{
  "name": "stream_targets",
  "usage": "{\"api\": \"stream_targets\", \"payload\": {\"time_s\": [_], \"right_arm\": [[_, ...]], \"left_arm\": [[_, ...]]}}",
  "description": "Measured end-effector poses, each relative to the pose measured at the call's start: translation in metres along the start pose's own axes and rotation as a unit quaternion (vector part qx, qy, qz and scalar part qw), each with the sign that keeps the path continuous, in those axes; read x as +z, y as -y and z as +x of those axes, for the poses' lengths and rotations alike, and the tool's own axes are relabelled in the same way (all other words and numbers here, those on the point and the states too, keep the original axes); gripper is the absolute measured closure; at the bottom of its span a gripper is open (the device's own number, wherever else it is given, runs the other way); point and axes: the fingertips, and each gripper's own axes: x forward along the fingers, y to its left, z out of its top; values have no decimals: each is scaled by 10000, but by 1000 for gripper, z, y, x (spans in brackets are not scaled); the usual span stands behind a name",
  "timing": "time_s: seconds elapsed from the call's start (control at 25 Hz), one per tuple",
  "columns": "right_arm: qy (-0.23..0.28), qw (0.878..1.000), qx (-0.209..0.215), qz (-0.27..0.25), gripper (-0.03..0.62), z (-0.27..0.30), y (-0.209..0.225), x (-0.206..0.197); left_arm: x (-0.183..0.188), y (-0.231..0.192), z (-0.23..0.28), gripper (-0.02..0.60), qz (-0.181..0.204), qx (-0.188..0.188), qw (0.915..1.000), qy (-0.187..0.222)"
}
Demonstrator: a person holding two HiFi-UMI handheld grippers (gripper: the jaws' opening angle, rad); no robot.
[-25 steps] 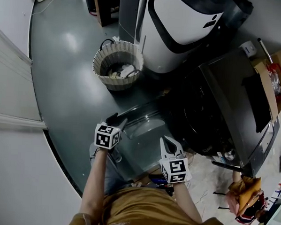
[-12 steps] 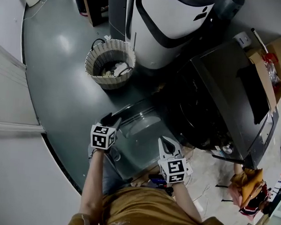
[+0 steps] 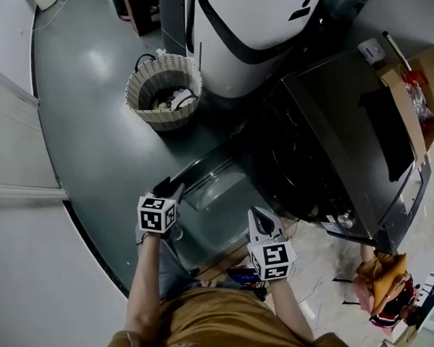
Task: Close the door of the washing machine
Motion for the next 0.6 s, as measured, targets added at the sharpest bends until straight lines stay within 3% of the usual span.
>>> {"api": "stream_targets", "payload": {"time_s": [0.6], "right_arm": [[-10, 9999, -114, 128, 582, -43, 46, -17]], "left_arm": [[-19, 31, -4, 370, -267, 298, 9990, -220]]}}
